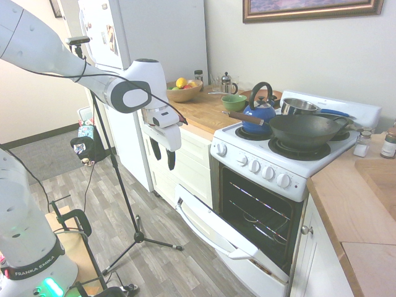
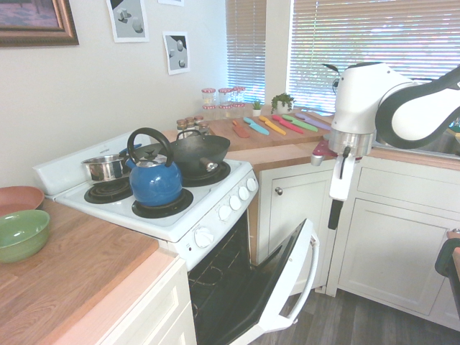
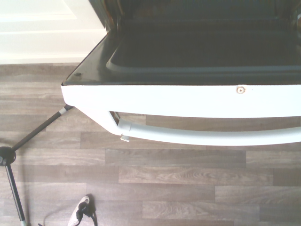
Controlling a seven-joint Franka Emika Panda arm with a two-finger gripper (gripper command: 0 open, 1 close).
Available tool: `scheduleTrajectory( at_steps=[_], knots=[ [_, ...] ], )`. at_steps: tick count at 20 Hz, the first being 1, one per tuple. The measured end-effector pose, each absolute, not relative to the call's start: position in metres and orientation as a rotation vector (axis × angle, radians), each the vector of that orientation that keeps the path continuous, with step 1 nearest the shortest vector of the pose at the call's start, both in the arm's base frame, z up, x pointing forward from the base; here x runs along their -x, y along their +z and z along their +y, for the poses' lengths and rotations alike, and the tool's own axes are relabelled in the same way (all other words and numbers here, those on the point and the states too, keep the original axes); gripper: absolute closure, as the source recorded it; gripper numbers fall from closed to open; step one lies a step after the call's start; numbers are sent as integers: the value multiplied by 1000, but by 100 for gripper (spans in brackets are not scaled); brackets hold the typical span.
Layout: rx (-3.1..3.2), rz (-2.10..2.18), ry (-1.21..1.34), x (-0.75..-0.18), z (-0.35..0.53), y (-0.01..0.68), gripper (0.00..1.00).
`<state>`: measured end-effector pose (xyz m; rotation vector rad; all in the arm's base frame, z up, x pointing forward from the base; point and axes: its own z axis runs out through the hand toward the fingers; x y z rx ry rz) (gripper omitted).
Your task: Close the oven
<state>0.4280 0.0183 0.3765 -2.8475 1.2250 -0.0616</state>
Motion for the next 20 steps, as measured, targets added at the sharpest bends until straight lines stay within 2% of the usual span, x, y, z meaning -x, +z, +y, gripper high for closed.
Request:
scheduleTrajectory(
  at_steps=[7, 12, 20],
  knots=[
    [2865, 1253, 16, -431, 4, 352, 0],
    [2881, 1260, 149, -457, -7, 281, 0],
    [2896, 1250, 202, -495, -37, 150, 0]
  ],
)
